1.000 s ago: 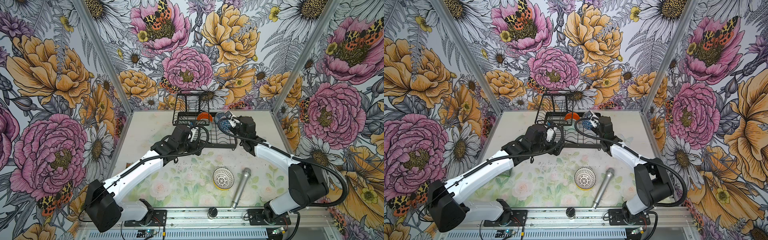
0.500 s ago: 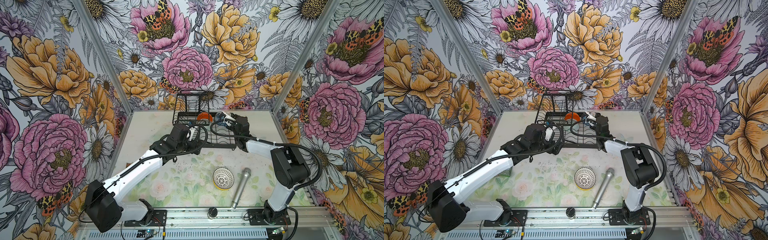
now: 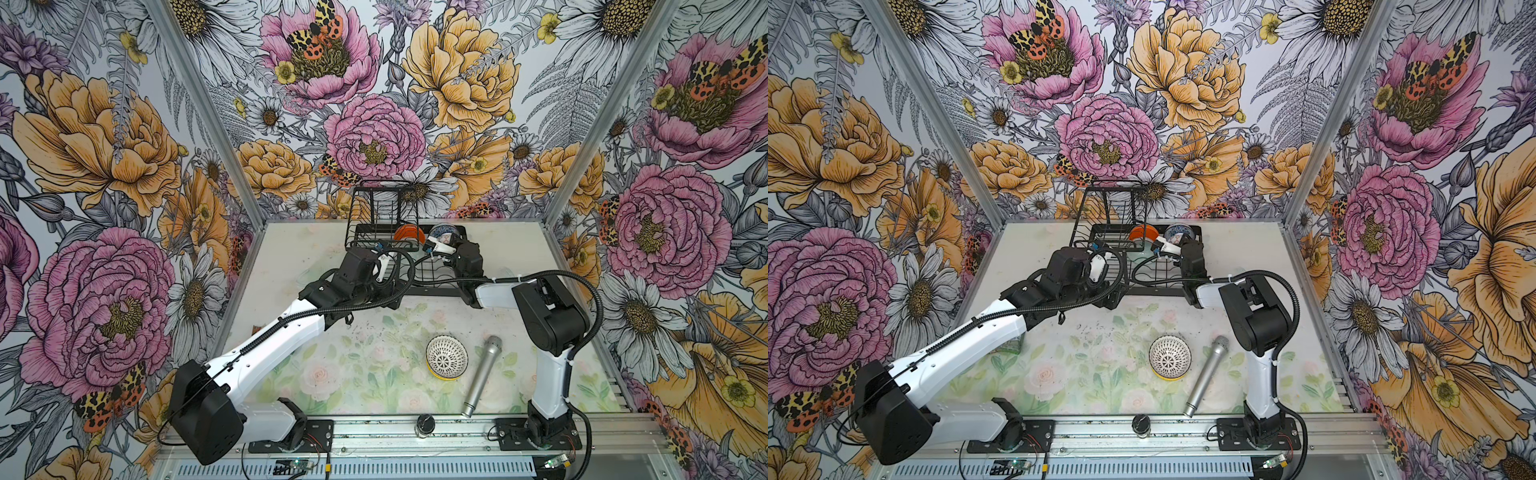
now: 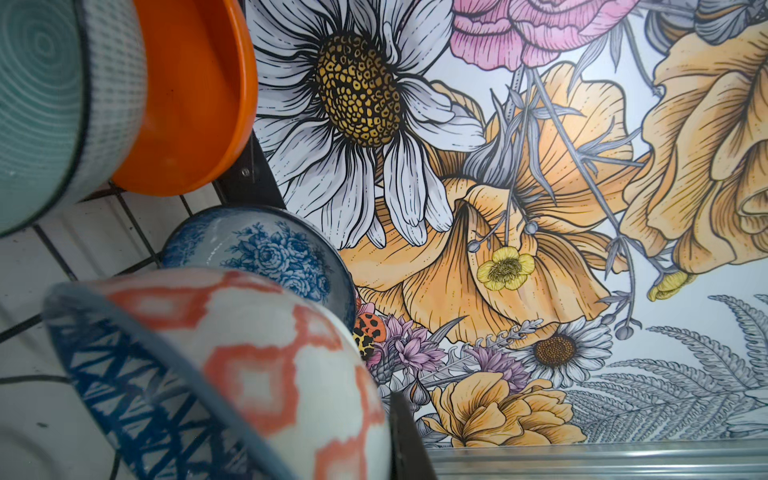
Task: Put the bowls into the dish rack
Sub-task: 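Lower the patterned bowl into the rack beside the blue floral bowl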
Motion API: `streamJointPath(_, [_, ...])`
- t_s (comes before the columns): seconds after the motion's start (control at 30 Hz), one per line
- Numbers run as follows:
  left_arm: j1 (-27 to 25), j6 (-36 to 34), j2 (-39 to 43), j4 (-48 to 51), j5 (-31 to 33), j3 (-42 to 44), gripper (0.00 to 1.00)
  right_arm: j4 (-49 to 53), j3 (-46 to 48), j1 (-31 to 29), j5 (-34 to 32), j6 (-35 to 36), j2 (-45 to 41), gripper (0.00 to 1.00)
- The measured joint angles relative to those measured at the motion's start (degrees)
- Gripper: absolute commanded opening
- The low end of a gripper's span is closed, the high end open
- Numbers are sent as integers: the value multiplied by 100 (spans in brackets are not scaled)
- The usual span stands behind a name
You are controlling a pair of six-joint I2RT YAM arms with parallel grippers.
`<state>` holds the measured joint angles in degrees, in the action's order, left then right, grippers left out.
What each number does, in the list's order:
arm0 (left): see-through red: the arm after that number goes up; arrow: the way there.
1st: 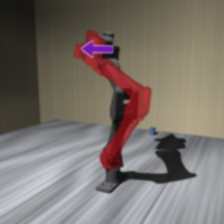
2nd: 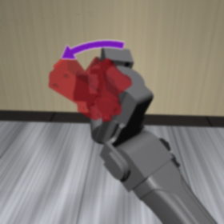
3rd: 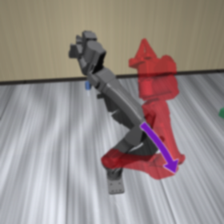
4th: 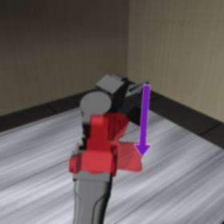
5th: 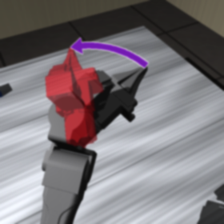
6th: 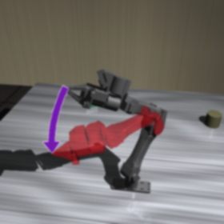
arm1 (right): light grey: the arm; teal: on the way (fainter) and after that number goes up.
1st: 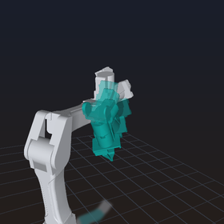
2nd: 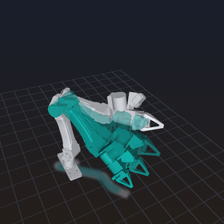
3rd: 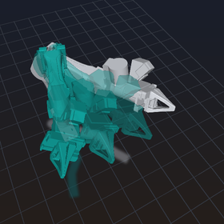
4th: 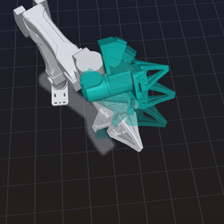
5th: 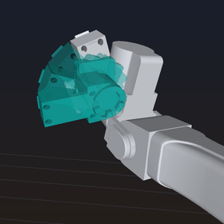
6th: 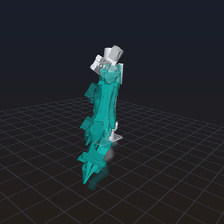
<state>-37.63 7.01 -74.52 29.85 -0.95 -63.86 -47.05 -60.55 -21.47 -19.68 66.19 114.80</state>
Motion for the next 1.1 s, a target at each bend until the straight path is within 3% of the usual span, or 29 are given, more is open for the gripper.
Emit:
streamJointPath(0.43, [0,0,0,0,0,0,99,-393,-310,7,-50,660,579,0])
streamJointPath(1.1, [0,0,0,-2,-2,17,99,-455,-337,7,-50,852,772,0])
